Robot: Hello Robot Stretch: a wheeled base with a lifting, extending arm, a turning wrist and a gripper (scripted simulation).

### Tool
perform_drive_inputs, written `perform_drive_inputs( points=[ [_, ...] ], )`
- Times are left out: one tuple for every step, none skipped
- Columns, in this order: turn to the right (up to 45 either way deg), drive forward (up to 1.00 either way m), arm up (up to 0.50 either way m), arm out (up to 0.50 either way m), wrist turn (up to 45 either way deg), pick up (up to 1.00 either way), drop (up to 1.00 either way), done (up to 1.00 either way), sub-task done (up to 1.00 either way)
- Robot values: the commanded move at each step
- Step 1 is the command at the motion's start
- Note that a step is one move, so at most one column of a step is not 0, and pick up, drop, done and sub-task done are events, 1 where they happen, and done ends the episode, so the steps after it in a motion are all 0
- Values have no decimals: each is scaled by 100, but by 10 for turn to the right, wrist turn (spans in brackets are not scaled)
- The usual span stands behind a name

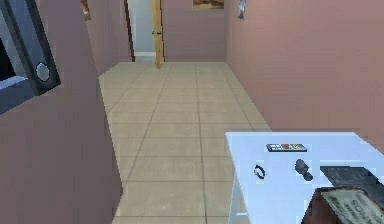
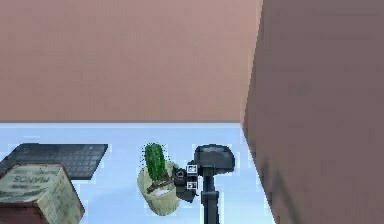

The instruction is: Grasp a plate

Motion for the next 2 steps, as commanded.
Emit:
perform_drive_inputs(
  points=[
    [0,0,0,0,0,100,0,0,0],
    [0,0,10,0,0,0,0,0,0]
  ],
)
